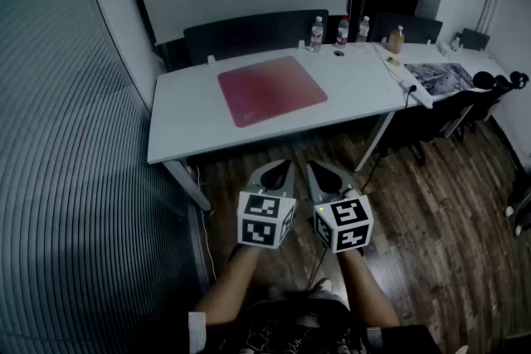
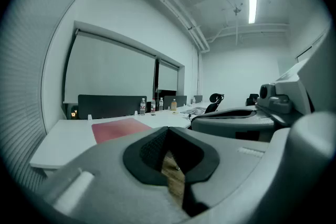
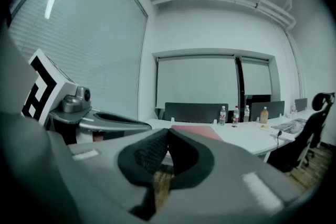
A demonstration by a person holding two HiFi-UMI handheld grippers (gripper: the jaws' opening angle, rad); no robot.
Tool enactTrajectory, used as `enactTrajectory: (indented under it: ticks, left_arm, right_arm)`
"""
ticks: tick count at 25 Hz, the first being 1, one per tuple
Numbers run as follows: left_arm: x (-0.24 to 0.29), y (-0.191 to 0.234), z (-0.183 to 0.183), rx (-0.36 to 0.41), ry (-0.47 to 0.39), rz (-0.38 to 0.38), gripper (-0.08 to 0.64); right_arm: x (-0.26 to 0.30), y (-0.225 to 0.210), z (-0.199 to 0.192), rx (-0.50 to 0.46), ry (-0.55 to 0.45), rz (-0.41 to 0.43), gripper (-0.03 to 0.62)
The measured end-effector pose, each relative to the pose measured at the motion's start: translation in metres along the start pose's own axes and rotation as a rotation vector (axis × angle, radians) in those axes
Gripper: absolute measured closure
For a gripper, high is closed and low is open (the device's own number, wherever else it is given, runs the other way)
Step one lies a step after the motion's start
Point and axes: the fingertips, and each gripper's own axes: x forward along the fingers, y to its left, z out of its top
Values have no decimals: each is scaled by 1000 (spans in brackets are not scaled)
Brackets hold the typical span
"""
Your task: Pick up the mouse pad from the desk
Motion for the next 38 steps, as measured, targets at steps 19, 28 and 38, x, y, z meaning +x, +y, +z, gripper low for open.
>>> enactTrajectory:
  ticks: [19, 28, 38]
  left_arm:
    - [11, 34, 11, 2, -28, 23, 555]
    - [49, 68, 13, -1, -28, 72, 555]
    - [132, 100, 24, 3, -16, 94, 555]
  right_arm:
    - [35, 4, 10, -15, -29, 14, 591]
    - [85, -21, 14, -3, -55, 44, 591]
    - [154, -80, 14, -7, -56, 72, 591]
